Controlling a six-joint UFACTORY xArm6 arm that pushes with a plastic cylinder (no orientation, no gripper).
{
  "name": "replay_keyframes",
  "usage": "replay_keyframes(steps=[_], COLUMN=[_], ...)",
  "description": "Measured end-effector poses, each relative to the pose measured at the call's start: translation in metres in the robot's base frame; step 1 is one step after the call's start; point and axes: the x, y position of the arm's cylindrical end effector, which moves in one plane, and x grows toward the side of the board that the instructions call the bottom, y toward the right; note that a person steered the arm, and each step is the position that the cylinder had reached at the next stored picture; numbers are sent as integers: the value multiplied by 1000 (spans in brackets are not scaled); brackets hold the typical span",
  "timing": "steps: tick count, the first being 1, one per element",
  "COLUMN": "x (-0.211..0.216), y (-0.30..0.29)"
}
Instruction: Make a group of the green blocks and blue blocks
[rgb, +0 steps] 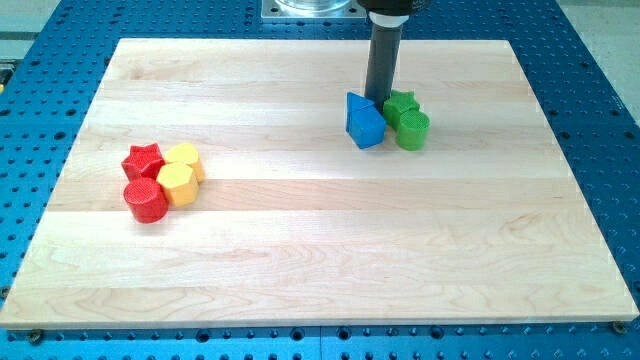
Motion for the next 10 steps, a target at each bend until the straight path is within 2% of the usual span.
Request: replay_keyframes(steps=[3,4,5,6,7,8,9,10], x=[5,-5,-22,-8,6,23,27,8], y=[7,2,47,102,22,3,60,108])
